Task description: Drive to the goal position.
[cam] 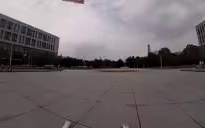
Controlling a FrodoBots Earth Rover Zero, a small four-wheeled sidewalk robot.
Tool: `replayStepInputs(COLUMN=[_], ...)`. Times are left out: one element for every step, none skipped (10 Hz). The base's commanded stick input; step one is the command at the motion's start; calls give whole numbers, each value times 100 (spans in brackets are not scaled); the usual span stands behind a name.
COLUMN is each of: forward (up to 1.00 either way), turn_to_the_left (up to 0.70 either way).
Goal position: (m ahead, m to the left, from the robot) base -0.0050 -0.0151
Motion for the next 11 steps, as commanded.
replayStepInputs(forward=[67,70,70,70,70,70,70,70,70,70,70], turn_to_the_left=[0,0,0,0,0,3,7,25,32,35,25])
